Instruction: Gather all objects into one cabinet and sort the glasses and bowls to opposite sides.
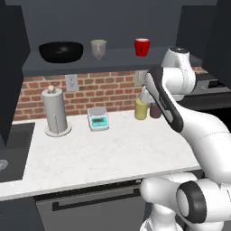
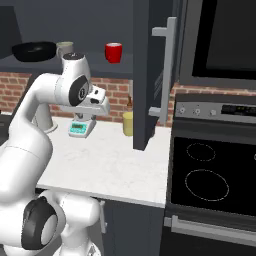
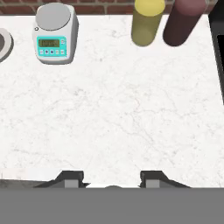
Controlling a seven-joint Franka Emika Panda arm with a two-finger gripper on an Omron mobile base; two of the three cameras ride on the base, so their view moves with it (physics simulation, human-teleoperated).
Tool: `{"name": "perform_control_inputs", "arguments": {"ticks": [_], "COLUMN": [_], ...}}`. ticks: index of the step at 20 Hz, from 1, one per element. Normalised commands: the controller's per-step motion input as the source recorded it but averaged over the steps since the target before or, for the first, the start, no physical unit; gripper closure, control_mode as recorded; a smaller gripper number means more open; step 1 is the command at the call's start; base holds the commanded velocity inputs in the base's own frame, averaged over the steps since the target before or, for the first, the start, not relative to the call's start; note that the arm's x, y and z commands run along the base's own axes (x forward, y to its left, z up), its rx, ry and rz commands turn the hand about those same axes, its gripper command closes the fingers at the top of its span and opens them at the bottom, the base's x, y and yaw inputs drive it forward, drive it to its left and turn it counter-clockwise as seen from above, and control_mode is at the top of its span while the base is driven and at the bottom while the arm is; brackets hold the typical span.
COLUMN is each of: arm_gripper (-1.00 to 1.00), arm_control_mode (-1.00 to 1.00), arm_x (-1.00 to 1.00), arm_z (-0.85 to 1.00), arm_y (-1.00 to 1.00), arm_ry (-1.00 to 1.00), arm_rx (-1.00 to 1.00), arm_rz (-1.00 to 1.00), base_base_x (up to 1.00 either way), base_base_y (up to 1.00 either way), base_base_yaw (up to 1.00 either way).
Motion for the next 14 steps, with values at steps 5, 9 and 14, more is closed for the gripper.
{"name": "perform_control_inputs", "arguments": {"ticks": [5,9,14], "arm_gripper": [-1.0,-1.0,-1.0], "arm_control_mode": [1.0,1.0,1.0], "arm_x": [0.0,0.0,0.0], "arm_z": [0.0,0.0,0.0], "arm_y": [0.0,0.0,0.0], "arm_ry": [0.0,0.0,0.0], "arm_rx": [0.0,0.0,0.0], "arm_rz": [0.0,0.0,0.0], "base_base_x": [-0.14,-0.96,-0.96], "base_base_y": [0.01,0.17,0.47], "base_base_yaw": [0.0,0.0,0.0]}}
